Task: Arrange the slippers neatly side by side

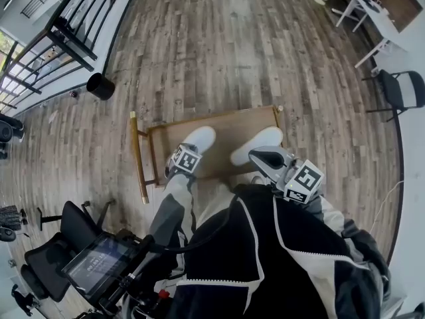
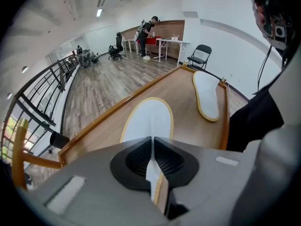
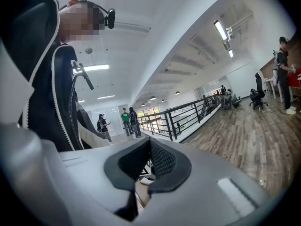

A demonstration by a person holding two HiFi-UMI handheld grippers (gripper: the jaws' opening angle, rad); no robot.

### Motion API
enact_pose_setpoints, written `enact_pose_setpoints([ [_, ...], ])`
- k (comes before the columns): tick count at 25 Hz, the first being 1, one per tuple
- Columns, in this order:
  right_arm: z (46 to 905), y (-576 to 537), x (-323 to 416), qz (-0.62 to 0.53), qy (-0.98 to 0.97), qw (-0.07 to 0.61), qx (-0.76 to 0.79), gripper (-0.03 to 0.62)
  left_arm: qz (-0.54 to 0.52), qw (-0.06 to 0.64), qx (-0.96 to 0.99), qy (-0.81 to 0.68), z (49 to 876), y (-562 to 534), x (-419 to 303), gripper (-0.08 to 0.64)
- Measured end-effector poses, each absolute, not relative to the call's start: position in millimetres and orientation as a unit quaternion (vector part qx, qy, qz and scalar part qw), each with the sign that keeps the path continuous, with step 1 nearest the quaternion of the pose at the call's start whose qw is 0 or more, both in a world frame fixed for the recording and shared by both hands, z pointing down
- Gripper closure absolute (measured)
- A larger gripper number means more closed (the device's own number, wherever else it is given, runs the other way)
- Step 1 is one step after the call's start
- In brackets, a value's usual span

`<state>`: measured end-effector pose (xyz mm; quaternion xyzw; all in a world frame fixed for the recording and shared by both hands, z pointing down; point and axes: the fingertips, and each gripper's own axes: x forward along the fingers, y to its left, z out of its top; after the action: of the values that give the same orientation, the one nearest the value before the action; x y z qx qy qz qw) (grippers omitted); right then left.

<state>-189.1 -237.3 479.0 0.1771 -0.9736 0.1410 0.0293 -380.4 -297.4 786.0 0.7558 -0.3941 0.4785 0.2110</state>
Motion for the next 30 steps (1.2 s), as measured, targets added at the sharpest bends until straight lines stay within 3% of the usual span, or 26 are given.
enact_pose_setpoints([
  [5, 479.4, -236.3, -195.2, 0.139, -0.976, 0.029, 0.165, 0.588, 0.444, 0.21, 0.761, -0.423, 770.3, -299.6, -381.7, 0.525],
  [12, 481.3, -235.4, -217.7, 0.143, -0.979, 0.03, 0.141, 0.588, 0.307, 0.195, 0.796, -0.483, 701.7, -295.5, -377.4, 0.526],
  [24, 483.8, -228.0, -270.2, 0.143, -0.986, 0.022, 0.077, 0.588, 0.057, 0.146, 0.808, -0.568, 527.4, -237.7, -375.0, 0.526],
  [30, 486.2, -222.2, -289.5, 0.145, -0.988, 0.023, 0.053, 0.588, 0.022, 0.093, 0.812, -0.576, 489.2, -201.6, -374.9, 0.525],
])
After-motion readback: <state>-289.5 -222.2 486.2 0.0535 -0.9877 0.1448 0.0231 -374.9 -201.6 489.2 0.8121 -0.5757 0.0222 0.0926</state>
